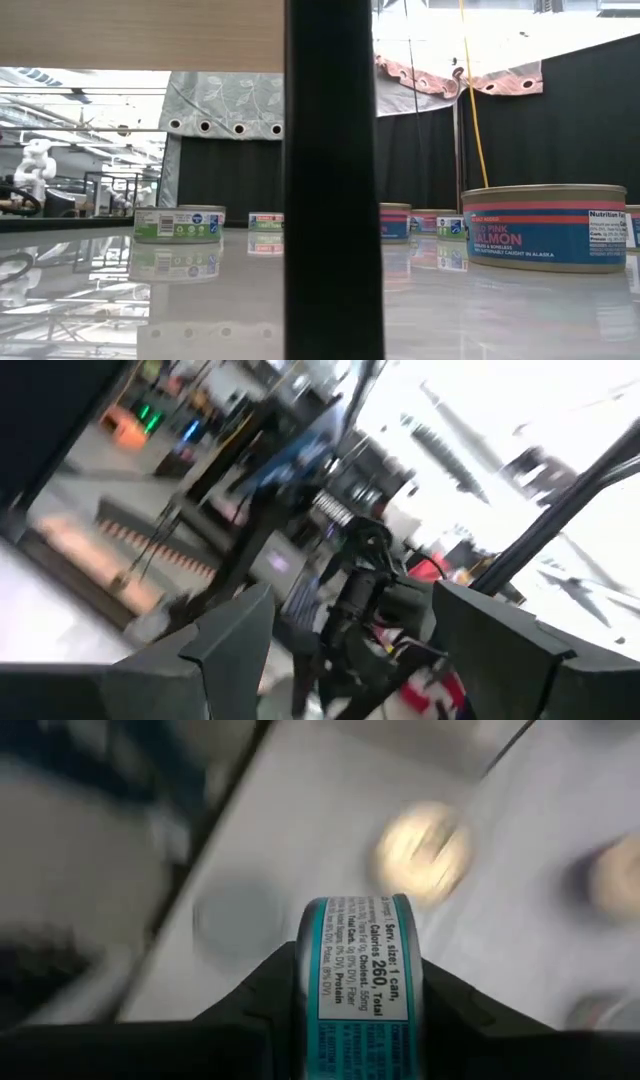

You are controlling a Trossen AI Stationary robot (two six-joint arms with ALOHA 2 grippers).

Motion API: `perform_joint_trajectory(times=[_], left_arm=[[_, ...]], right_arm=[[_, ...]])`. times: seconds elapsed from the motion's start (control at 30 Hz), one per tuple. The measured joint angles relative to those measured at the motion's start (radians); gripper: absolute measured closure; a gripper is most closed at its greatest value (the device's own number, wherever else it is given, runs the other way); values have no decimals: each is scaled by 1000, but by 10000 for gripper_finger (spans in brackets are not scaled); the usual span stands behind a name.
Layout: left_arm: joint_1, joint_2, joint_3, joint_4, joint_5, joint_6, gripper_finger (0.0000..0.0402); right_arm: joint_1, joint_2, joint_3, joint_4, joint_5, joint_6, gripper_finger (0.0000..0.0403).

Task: Stack canned seafood by type on shelf
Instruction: Stack the yellow blue tuna can on top of the yellow blue tuna can on the shelf

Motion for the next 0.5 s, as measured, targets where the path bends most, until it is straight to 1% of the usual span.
perform_joint_trajectory(times=[0.07, 0.13, 0.2, 0.27, 0.4, 0.5], left_arm=[[-10, 0, 2, 60, -13, 52, 123], [-22, 3, 31, 64, -38, 102, 123], [-31, 16, 90, 41, -53, 178, 123], [-48, 40, 174, -14, -85, 302, 123], [-86, 122, 377, -151, -166, 581, 123], [-93, 177, 510, -229, -177, 681, 123]], right_arm=[[-45, 0, 98, 36, 72, -14, 280], [-101, 0, 184, 98, 145, -48, 281], [-160, 0, 258, 183, 211, -100, 279], [-229, 0, 317, 302, 255, -173, 277], [-370, -1, 354, 605, 258, -293, 275], [-463, 7, 354, 790, 216, -340, 275]])
